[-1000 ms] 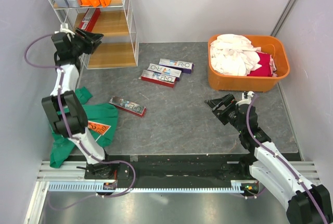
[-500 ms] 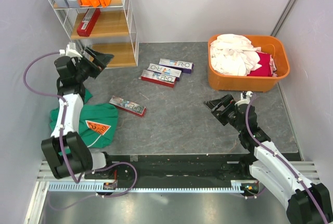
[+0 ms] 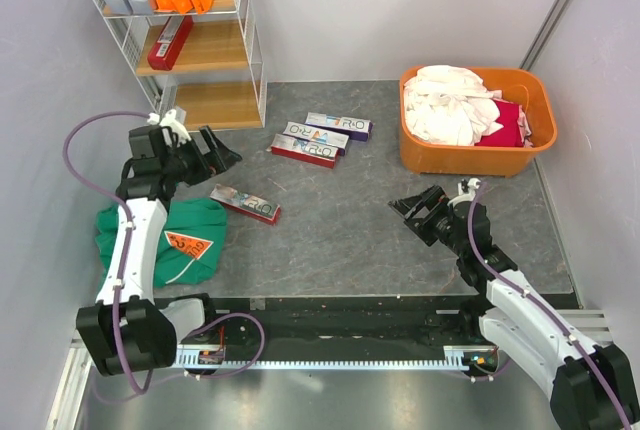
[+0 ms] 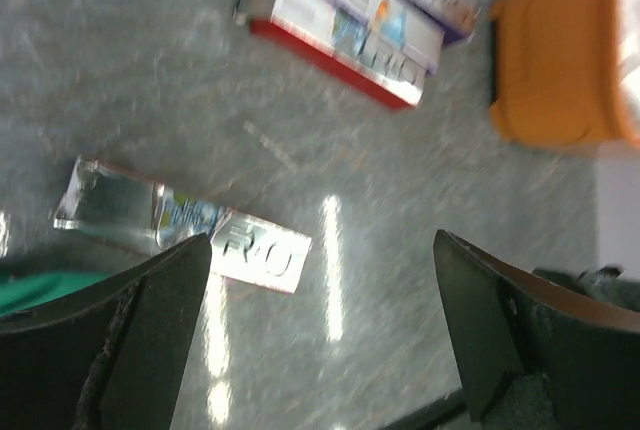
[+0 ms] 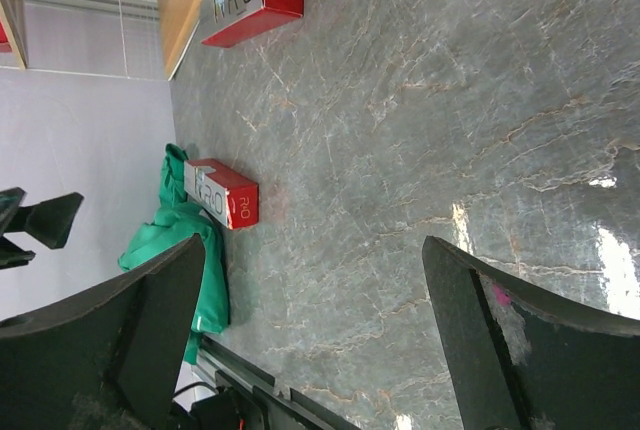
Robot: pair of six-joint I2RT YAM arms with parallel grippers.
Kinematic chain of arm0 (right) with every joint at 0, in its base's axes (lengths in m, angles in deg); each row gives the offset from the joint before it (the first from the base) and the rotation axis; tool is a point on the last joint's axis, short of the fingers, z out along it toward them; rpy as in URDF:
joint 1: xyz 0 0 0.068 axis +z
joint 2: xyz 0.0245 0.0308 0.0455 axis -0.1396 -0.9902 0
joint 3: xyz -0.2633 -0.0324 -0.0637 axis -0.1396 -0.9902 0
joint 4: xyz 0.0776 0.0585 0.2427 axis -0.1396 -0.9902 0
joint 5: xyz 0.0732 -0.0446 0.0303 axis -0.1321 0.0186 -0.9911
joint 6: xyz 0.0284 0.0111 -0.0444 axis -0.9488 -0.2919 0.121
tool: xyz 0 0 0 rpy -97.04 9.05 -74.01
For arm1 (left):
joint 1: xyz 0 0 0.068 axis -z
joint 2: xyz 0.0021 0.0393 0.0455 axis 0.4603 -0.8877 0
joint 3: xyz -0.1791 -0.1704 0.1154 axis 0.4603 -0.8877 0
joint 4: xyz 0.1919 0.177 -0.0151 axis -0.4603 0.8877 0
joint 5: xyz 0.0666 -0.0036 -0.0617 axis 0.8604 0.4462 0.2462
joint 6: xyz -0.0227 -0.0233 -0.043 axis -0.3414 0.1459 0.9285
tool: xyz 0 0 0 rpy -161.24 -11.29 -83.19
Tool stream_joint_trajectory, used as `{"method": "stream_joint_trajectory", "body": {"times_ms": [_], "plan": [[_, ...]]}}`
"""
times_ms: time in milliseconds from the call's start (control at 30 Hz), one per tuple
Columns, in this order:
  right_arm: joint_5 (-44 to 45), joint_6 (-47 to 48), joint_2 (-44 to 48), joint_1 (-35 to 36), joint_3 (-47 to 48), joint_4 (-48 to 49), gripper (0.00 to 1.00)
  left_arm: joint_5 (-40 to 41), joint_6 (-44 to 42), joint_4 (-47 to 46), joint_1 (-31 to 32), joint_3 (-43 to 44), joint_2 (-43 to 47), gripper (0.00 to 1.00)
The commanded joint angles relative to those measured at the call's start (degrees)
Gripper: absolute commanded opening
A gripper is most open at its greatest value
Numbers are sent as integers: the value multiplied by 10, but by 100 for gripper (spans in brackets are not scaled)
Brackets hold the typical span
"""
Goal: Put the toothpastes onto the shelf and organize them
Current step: Pick up the toothpaste from the center of the board.
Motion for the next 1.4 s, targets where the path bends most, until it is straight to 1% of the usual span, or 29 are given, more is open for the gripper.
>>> {"method": "stream_joint_trajectory", "body": {"times_ms": [0,67,267,433,467,500,700,800,967,1000,1133,1367], "plan": [[-13,11,-8,-2,-2,18,98,49,-99,133,36,40,-20,100],[-15,12,-10,-2,-3,19,98,36,-78,147,45,36,-26,100],[-18,13,-11,-2,-6,20,98,46,-9,151,82,-4,-30,100],[-20,14,-10,-3,-10,20,98,56,15,142,89,-32,-78,100],[-21,15,-11,-2,-11,20,98,55,19,140,105,-36,-86,100],[-21,16,-10,-2,-12,20,98,56,23,134,107,-43,-95,100],[-22,19,-12,-2,-17,21,98,61,51,80,108,-68,-156,100],[-22,19,-13,-2,-19,21,98,74,62,58,108,-62,-180,100],[-22,22,-20,-2,-19,21,98,94,66,50,108,-30,-227,100],[-21,23,-20,-2,-18,21,98,101,66,49,109,-26,-248,100],[-21,25,-25,-2,-19,22,98,104,68,42,108,0,-298,100],[-19,26,-28,-3,-22,22,98,105,83,27,108,46,-346,100]]}}
